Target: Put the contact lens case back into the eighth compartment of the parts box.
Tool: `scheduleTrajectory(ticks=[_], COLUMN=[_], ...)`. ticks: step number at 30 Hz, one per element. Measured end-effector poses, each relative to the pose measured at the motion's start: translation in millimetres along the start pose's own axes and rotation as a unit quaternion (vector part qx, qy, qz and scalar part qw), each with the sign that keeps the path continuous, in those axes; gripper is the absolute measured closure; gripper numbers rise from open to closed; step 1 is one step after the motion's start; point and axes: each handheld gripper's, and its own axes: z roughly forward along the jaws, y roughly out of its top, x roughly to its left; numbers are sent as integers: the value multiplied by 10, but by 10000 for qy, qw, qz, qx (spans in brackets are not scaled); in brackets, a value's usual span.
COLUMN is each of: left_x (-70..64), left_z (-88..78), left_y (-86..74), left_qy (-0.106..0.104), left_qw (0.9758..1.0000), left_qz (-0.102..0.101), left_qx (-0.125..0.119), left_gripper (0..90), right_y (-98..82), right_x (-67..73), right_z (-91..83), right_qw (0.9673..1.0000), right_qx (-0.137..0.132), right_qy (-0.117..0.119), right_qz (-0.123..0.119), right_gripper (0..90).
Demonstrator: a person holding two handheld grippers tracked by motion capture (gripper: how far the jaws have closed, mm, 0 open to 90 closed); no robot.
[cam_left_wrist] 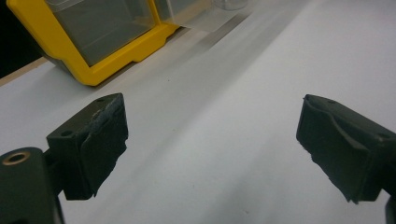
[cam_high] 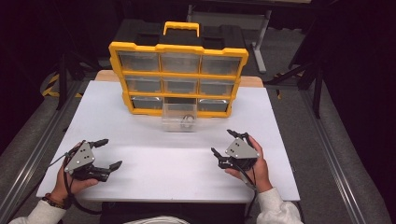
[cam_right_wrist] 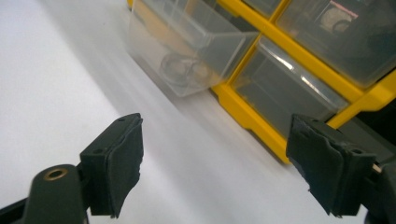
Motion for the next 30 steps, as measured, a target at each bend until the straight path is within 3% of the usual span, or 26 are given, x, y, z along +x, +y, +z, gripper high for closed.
scheduleTrajectory(ticks=[6,13,17,21,27,30], left_x=[3,11,16,14,21,14], left_z=[-1,26,56,60,67,68], left_y=[-5,6,13,32,25,27], left_qy=[-3,-27,-75,-83,-105,-100], left_qw=[10000,10000,10000,10000,9999,9999], left_qz=[-16,-25,-7,6,-20,-9], left_qx=[4,7,5,-19,-4,5], left_gripper=[100,100,100,94,93,93], right_y=[-160,-380,-529,-641,-661,-635], right_x=[18,17,-37,-69,-130,-121], right_z=[-23,-113,-193,-223,-274,-287], right_qw=[9998,9991,9973,9965,9949,9953], right_qx=[99,147,67,124,-43,-78], right_qy=[84,44,154,141,22,-25], right_qz=[123,396,717,817,1010,964], right_gripper=[201,188,177,127,111,118])
